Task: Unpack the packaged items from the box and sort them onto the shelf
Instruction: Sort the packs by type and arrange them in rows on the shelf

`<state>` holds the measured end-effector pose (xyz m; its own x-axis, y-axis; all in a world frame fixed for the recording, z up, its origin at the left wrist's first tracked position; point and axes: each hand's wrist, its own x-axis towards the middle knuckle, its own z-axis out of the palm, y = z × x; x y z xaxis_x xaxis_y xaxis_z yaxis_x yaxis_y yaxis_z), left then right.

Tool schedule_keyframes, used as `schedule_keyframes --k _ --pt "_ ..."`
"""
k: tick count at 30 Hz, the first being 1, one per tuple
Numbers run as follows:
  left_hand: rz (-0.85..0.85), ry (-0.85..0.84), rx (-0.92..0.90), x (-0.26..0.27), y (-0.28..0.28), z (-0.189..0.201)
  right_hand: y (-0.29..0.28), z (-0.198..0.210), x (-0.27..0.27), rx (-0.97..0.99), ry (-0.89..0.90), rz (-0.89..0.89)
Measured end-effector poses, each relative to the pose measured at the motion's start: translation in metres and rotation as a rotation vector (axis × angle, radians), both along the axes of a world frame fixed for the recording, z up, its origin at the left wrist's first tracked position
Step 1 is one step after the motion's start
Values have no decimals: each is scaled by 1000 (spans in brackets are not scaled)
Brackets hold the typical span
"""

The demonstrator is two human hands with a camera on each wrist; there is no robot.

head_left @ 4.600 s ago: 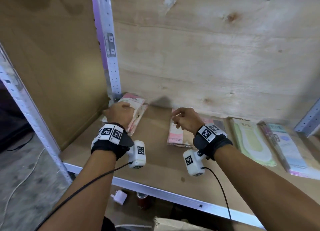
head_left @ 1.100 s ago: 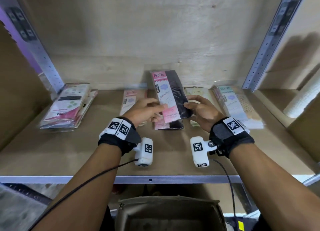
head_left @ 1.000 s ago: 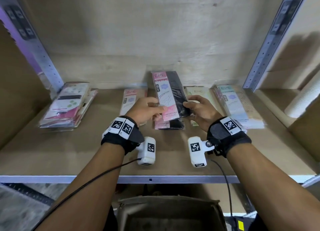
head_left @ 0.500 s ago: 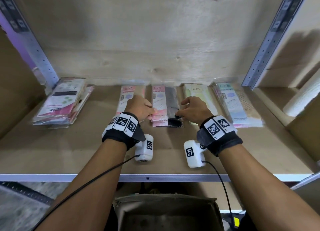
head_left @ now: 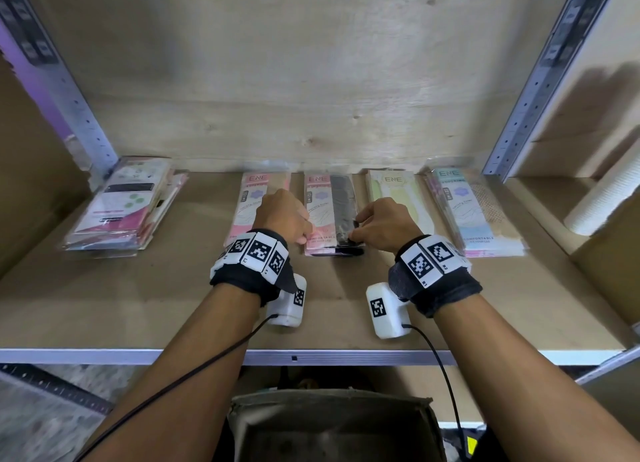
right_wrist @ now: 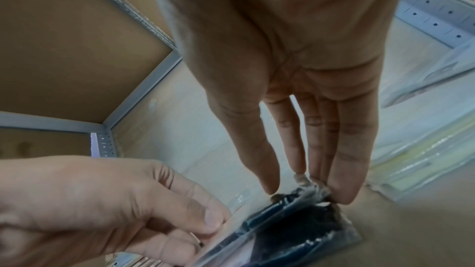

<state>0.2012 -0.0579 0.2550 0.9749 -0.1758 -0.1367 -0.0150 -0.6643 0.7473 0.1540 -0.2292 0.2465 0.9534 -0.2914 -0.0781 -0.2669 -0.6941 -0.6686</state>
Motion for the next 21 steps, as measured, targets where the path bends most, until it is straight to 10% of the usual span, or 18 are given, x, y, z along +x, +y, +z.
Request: schedule_keyframes --k 21 --pt "173 -345 -23 7 63 23 21 16 1 -22 -164 86"
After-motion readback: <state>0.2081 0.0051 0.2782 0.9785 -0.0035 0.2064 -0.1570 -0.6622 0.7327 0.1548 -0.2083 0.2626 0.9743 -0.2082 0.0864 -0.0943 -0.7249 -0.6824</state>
